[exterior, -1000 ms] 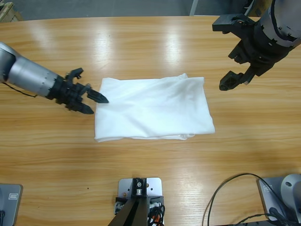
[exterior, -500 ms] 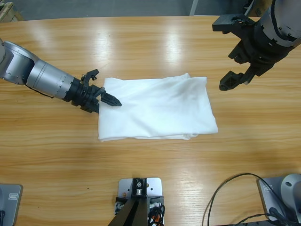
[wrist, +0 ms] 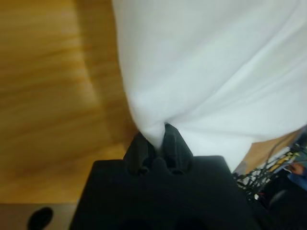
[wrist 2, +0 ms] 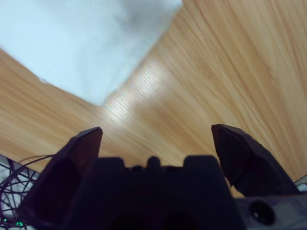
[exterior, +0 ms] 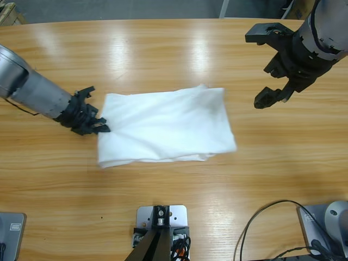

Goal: Fold clothes

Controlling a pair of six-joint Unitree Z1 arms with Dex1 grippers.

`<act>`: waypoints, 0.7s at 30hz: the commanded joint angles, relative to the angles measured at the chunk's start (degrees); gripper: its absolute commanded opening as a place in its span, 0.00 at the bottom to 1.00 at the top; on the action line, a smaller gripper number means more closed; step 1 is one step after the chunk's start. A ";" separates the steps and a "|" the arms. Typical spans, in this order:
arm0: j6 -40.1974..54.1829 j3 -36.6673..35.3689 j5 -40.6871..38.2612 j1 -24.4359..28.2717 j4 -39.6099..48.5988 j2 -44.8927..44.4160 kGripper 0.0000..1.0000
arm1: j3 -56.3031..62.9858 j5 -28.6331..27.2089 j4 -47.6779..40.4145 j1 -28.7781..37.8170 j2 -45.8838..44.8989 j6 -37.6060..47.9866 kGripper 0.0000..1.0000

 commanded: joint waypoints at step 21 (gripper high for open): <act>-1.68 -36.03 13.28 -8.02 40.91 -0.43 0.00 | 9.64 3.55 -7.55 -0.20 -0.40 0.90 0.92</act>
